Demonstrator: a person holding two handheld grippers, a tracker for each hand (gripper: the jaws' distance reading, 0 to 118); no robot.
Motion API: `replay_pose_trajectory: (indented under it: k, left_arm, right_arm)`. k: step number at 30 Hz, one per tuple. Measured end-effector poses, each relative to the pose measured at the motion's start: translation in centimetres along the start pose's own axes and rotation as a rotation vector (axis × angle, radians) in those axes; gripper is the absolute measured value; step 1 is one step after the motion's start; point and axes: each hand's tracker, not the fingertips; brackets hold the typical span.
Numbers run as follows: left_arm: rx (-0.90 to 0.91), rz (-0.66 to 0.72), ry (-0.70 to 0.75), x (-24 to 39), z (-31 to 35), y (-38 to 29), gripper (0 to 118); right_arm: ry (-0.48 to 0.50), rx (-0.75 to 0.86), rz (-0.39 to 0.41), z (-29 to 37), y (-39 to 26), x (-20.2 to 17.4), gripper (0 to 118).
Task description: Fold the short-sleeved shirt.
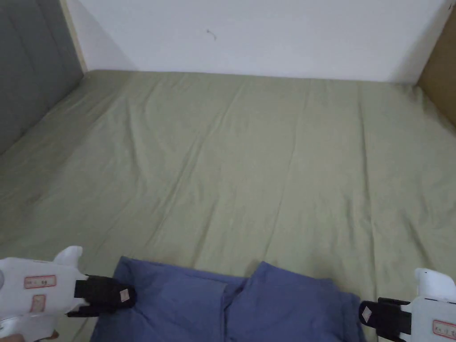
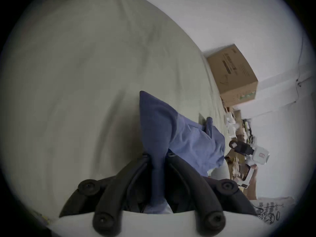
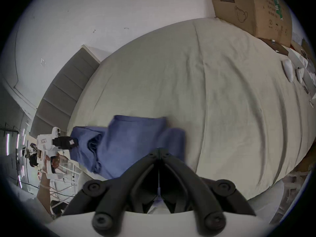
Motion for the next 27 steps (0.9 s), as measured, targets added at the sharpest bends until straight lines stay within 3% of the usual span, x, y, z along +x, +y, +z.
replay_pose_trajectory:
  k: [11,14,18,23,27]
  left_arm:
    - [0.056,0.003,0.138,3.4,2.3,-0.1,9]
    - [0.092,-0.037,0.103,7.5,3.8,0.0,9]
    - [0.100,-0.173,0.067,15.2,4.4,-0.8,9]
    - [0.064,-0.283,0.042,22.5,0.4,-1.3,9]
    - [-0.052,-0.313,-0.028,26.6,-6.1,-2.4,10]
  right_arm:
    - [0.008,-0.012,-0.027,0.0,-0.8,1.6,0]
    - [0.006,0.001,-0.042,0.5,-0.6,2.6,0]
    - [0.056,0.042,-0.135,1.4,-0.1,4.4,0]
    - [0.043,0.068,-0.127,2.4,0.0,5.8,0]
    - [0.069,0.096,-0.184,3.4,-0.4,7.5,0]
